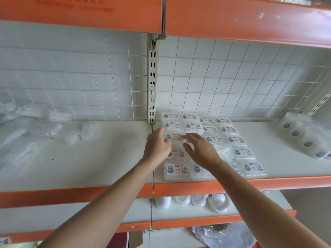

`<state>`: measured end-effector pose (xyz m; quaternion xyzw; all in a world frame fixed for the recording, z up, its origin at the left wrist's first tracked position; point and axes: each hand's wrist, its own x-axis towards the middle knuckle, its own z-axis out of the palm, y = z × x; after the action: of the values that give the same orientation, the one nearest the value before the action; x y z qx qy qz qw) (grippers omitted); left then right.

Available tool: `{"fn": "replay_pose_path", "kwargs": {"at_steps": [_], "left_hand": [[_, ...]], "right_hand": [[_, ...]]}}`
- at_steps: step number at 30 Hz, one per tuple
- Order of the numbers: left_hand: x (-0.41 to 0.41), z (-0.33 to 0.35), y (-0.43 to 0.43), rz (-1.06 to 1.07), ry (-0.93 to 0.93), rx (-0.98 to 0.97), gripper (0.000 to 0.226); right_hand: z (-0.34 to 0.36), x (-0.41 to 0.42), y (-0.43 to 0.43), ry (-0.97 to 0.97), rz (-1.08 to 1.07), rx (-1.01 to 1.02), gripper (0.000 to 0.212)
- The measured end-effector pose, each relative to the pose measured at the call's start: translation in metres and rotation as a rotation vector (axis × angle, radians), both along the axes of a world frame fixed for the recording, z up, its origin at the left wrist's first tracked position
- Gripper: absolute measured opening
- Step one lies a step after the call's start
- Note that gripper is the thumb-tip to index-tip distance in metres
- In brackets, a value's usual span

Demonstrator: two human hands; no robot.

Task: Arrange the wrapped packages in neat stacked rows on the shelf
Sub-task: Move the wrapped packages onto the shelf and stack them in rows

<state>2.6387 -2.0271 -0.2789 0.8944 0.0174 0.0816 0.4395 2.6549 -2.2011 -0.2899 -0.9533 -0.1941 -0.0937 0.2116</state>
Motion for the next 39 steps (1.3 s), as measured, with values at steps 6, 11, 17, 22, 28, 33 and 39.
{"fn": "replay_pose_path", "kwargs": {"at_steps": [6, 11, 17, 22, 28, 33, 39], "left_hand": [[-0.003, 0.004, -0.027, -0.094, -0.16, 0.256, 0.045], [-0.004, 0.004, -0.058, -0.172, -0.166, 0.243, 0.045], [-0.005, 0.003, -0.084, -0.228, -0.133, 0.22, 0.041], [-0.005, 0.003, -0.091, -0.255, -0.126, 0.207, 0.041], [-0.004, 0.005, -0.086, -0.25, -0.027, 0.131, 0.038], [-0.004, 0.008, -0.079, -0.214, 0.057, 0.016, 0.035], [0.0, 0.012, -0.067, -0.156, 0.113, -0.152, 0.036]], "right_hand": [[0.011, -0.005, -0.038, 0.011, -0.057, -0.082, 0.045], [0.015, -0.009, -0.081, 0.154, -0.185, -0.101, 0.065], [0.008, -0.014, -0.12, 0.25, -0.247, -0.057, 0.074], [0.007, -0.013, -0.123, 0.149, -0.207, 0.022, 0.075], [0.005, -0.009, -0.112, 0.0, -0.103, 0.075, 0.074], [0.008, -0.004, -0.097, -0.052, -0.052, 0.165, 0.074], [0.011, -0.001, -0.082, -0.065, -0.026, 0.253, 0.071]]}}
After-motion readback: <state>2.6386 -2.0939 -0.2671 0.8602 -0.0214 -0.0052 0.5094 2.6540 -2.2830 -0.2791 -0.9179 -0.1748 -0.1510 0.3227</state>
